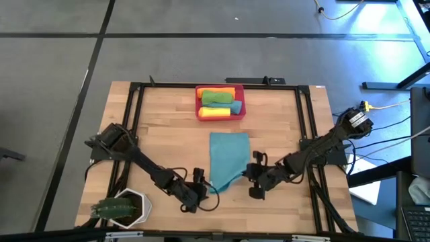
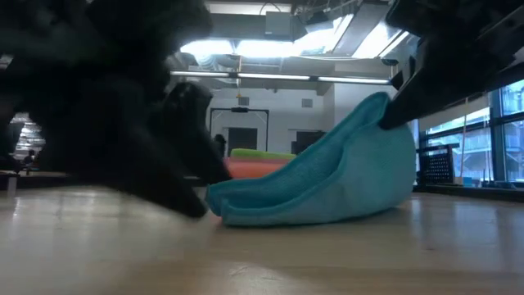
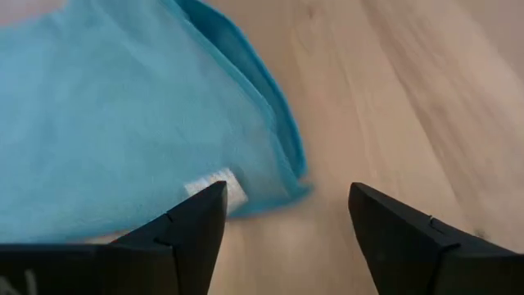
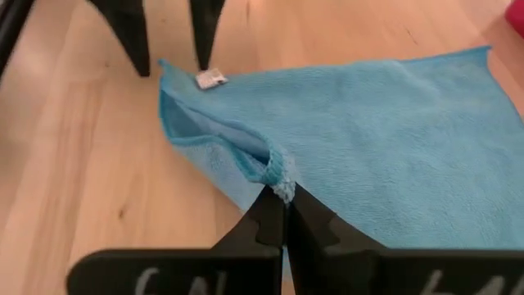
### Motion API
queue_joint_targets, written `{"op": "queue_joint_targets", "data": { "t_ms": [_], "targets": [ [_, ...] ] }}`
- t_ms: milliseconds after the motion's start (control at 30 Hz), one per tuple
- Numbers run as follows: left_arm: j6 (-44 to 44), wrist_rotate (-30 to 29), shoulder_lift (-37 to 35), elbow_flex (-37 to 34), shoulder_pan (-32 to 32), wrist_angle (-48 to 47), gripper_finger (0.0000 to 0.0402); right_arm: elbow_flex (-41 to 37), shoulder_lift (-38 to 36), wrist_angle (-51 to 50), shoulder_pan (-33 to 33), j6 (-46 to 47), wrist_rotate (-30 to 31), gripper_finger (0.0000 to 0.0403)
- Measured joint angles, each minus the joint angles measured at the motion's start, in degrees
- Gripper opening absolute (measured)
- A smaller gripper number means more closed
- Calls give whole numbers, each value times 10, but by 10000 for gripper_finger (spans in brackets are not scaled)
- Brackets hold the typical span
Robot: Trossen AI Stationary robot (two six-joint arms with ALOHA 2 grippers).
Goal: Roll microfiber towels into tight, uniform cylinder then place into a basket
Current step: Roll the blue microfiber cloth
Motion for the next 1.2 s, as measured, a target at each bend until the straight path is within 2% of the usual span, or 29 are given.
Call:
{"op": "queue_joint_targets", "data": {
  "t_ms": [267,533,733,1000,1200],
  "targets": [
    [13,-77,46,32,-14,7,246,0,0,-3,-21,11,-18,3],
    [55,-93,50,35,-12,4,231,0,0,-4,-26,11,-22,3],
    [60,-105,52,34,-11,1,165,0,0,-4,-26,10,-22,3],
    [56,-110,53,33,-10,-5,19,0,0,-15,-26,10,-37,4],
    [25,-97,52,32,-13,-4,1,0,0,-34,-7,27,-67,5]
  ]
}}
